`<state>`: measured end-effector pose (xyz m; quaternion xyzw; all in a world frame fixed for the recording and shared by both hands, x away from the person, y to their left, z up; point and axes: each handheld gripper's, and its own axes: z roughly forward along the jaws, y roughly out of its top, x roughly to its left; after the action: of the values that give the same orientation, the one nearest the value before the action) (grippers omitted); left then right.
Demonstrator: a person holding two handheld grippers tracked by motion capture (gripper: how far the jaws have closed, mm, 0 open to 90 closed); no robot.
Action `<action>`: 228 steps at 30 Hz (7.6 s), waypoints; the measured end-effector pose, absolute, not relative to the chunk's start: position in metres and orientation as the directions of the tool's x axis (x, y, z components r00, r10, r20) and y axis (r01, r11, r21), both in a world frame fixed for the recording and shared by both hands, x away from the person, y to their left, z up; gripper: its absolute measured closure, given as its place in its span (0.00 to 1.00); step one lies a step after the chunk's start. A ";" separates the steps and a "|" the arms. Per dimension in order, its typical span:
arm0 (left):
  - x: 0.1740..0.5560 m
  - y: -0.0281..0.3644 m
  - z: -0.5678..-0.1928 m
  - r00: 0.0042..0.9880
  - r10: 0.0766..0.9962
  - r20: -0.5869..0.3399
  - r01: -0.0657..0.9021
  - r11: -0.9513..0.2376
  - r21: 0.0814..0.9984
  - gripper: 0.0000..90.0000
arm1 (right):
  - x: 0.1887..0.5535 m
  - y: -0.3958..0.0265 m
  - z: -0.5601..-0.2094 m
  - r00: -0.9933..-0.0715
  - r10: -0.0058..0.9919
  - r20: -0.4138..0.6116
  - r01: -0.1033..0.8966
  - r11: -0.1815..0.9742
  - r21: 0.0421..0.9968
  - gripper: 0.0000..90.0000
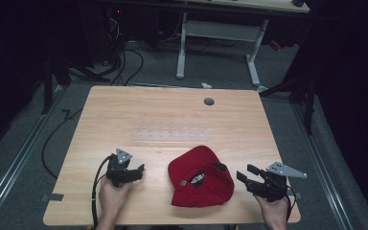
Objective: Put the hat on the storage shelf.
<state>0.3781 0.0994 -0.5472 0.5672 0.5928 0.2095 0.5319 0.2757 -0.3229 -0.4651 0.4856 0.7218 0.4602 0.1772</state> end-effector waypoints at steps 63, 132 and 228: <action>0.378 0.099 -0.547 0.217 0.895 -0.391 0.451 0.263 0.853 0.26 | 0.321 -0.277 -0.503 -0.588 0.784 0.200 0.588 0.244 0.772 0.86; 0.304 0.018 -0.490 0.656 0.691 -0.304 0.395 0.030 0.918 0.17 | 0.347 -0.290 -0.442 -0.527 0.728 0.438 0.677 0.048 0.735 0.92; 0.309 -0.001 -0.483 0.703 0.696 -0.145 0.255 -0.057 0.965 0.35 | 0.361 -0.266 -0.429 -0.514 0.658 0.551 0.764 0.059 0.642 0.91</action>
<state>0.3087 -0.0010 -0.4832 0.7031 0.3380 0.1844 0.5979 0.3613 -0.2656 -0.4288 0.4898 0.7257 0.4800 -0.0555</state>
